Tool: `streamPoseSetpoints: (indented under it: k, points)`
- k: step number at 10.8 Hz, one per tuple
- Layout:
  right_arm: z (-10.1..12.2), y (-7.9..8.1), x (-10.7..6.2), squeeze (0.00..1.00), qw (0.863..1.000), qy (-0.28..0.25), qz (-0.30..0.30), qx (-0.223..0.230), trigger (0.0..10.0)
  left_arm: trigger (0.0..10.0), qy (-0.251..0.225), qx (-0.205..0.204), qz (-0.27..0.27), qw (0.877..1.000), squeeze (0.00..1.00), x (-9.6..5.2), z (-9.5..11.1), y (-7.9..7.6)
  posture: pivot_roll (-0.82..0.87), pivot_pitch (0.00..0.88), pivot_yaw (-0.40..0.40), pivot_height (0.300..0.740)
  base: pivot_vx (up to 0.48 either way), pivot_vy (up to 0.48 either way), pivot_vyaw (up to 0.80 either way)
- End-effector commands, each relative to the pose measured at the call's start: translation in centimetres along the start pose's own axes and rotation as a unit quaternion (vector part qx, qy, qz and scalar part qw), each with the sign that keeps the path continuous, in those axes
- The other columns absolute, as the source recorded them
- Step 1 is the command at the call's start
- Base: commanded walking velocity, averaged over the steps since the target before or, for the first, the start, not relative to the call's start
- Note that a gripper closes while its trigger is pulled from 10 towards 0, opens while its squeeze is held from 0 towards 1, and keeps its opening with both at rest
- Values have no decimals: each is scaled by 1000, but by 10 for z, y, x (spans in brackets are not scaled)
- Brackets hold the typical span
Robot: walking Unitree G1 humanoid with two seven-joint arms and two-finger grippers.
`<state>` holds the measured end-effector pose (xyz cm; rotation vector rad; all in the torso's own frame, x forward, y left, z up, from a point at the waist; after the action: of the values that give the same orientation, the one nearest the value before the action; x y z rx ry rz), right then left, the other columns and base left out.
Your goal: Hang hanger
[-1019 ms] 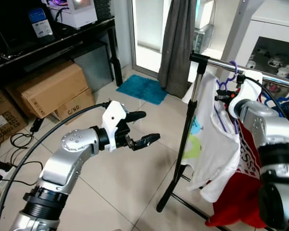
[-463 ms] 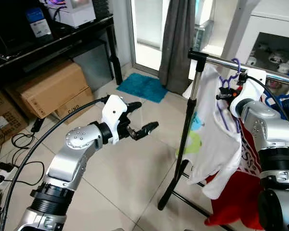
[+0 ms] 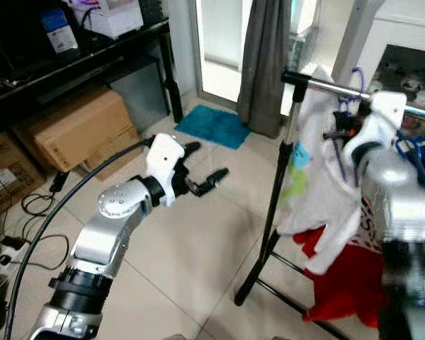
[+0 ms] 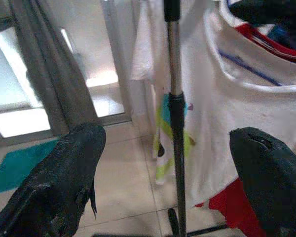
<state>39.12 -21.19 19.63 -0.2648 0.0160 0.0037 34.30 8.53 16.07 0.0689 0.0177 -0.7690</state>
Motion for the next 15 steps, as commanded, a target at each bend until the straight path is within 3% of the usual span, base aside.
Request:
streamPoseSetpoints:
  k: [1,2,3,4,5,6,7,9,15]
  points:
    - [17,7,-6,0,999,-33,6,-9,0,10000,12,1,32,999,0,-5,-5,10,-131,0,99,740,0,0,0]
    - [4,20,-27,0,999,-41,16,-14,0,10000,18,4,62,998,0,-8,-14,13,-135,0,94,740,0,0,0]
    - [-4,23,-36,0,999,-39,19,-10,0,10000,20,4,63,998,0,-9,-17,10,-136,0,94,740,0,0,0]
    - [-32,28,-61,0,1000,-7,5,12,0,10000,26,-10,70,997,0,-9,-25,3,-146,0,93,740,0,0,0]
    - [-41,31,-73,0,1000,5,-1,24,0,10000,28,-20,77,996,0,-9,-28,1,-151,0,94,740,0,0,0]
    - [-47,32,-80,0,999,14,-12,30,1882,10000,28,-23,83,996,0,-7,-29,0,-153,0,94,740,0,0,0]
    - [-49,34,-82,0,999,18,-13,31,10000,10000,27,-26,86,996,0,-6,-29,-1,-154,0,92,740,0,0,0]
    - [-50,36,-86,0,999,17,-12,34,10000,10000,30,-40,98,994,0,-9,-32,0,-147,0,80,740,0,0,0]
    - [-48,38,-85,0,999,12,-10,44,10000,10000,35,-46,104,993,0,-10,-35,-4,-146,0,71,740,-319,0,0]
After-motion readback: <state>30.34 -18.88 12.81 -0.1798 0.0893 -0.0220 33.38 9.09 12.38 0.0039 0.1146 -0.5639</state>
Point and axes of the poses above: a point about 5 cm out from each wrist's last joint towards the gripper, its own x axis pointing out of the wrist towards the gripper, its own z axis along the axis of the wrist's last joint, y = z × x, the point moved 5 cm from there along x, pointing out of the wrist towards the gripper, and after that the axes turned 4 degrees about -x, right-handed, at the moved point
